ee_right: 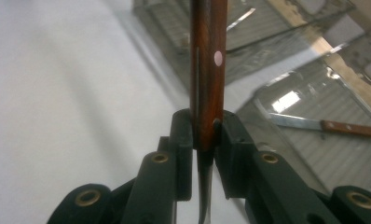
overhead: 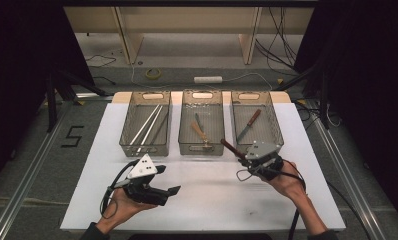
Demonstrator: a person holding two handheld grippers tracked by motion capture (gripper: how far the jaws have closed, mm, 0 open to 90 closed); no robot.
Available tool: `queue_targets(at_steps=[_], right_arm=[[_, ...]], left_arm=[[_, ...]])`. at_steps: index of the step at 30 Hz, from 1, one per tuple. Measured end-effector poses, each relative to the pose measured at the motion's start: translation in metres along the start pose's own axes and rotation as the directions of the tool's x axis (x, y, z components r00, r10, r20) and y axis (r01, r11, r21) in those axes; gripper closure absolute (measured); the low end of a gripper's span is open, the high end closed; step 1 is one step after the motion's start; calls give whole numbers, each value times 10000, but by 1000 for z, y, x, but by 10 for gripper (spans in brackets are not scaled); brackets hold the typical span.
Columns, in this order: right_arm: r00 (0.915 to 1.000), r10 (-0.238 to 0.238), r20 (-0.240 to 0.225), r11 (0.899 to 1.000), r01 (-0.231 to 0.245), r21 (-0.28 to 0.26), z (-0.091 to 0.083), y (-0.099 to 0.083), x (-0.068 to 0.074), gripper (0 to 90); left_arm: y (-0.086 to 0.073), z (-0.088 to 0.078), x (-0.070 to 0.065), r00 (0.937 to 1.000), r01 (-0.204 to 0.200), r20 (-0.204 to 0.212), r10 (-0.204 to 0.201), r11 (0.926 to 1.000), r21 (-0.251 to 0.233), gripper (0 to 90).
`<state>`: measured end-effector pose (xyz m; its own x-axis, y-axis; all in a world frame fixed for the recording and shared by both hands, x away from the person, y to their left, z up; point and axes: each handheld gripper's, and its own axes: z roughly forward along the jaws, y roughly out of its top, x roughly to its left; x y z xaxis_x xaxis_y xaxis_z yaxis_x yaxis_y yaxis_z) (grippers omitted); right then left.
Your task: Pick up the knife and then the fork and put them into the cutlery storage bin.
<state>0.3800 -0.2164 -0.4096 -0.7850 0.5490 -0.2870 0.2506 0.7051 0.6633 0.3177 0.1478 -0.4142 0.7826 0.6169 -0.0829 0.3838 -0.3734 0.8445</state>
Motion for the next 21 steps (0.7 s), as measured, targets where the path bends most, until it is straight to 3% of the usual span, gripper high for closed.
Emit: queue_targets(at_steps=[7, 11, 21], right_arm=[[9938, 1058, 351, 9944, -1057, -45, -2, 11, -38, 782], [9876, 1539, 304, 9879, -1533, -221, -2, 21, -59, 781], [9719, 2224, 767, 9748, -2230, -1, 14, 32, -94, 781]], left_arm=[[-8, -11, 7, 9986, 303, -419, -328, 9978, -593, 164], [-11, -14, 8, 9975, 358, -577, -405, 9961, -808, 164], [-15, -18, 9, 9972, 365, -617, -422, 9952, -912, 164]])
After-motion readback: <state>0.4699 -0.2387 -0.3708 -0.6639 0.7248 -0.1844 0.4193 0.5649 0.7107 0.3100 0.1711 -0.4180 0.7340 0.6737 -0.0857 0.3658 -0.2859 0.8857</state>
